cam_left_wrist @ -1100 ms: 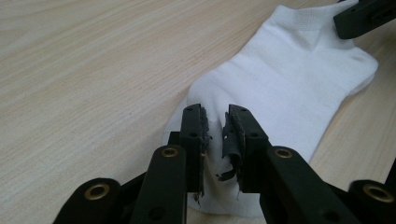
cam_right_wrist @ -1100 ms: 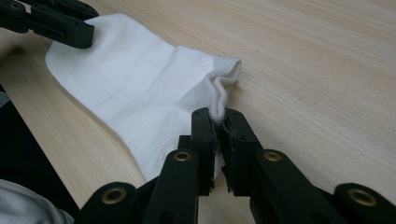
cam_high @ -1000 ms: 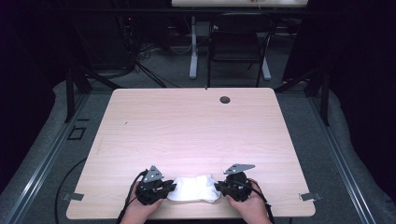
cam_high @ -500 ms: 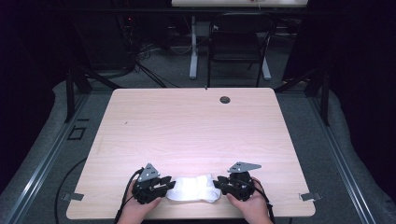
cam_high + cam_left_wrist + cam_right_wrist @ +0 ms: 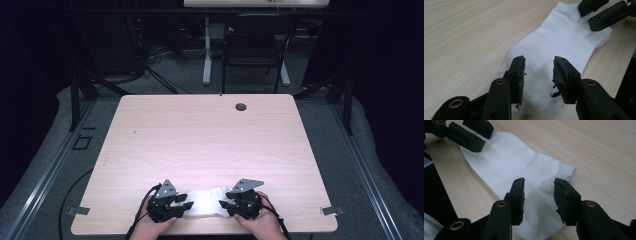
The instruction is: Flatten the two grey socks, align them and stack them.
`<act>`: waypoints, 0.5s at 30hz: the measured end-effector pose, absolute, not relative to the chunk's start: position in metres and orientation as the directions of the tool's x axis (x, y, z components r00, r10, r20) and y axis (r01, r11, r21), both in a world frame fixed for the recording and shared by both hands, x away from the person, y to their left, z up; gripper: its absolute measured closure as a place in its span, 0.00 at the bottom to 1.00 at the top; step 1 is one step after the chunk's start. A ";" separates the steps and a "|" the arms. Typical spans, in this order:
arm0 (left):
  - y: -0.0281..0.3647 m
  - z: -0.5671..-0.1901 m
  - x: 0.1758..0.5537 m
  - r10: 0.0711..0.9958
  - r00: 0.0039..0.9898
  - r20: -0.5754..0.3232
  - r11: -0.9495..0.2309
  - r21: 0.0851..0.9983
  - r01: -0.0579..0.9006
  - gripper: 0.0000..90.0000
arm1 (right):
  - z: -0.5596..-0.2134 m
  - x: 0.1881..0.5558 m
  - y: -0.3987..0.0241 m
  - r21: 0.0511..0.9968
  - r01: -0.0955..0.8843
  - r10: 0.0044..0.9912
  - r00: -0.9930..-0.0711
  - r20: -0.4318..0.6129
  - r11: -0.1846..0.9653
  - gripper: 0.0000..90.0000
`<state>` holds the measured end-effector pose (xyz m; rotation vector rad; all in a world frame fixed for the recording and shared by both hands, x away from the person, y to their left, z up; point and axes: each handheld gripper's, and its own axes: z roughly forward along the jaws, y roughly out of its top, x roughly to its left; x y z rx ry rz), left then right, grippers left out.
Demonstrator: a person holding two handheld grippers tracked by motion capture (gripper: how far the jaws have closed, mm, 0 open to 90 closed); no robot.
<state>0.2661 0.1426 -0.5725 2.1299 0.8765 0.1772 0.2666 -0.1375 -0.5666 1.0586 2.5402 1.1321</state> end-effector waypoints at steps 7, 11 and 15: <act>0.143 -0.577 0.265 0.635 0.758 -0.149 -0.453 0.723 0.521 0.68 | -0.571 0.267 -0.139 0.683 0.554 0.670 -0.732 0.126 0.477 0.66; 0.142 -0.578 0.264 0.630 0.765 -0.133 -0.465 0.724 0.509 0.68 | -0.573 0.265 -0.137 0.691 0.547 0.676 -0.728 0.114 0.473 0.68; 0.142 -0.579 0.265 0.630 0.764 -0.141 -0.461 0.724 0.513 0.68 | -0.573 0.264 -0.135 0.687 0.547 0.680 -0.725 0.104 0.478 0.69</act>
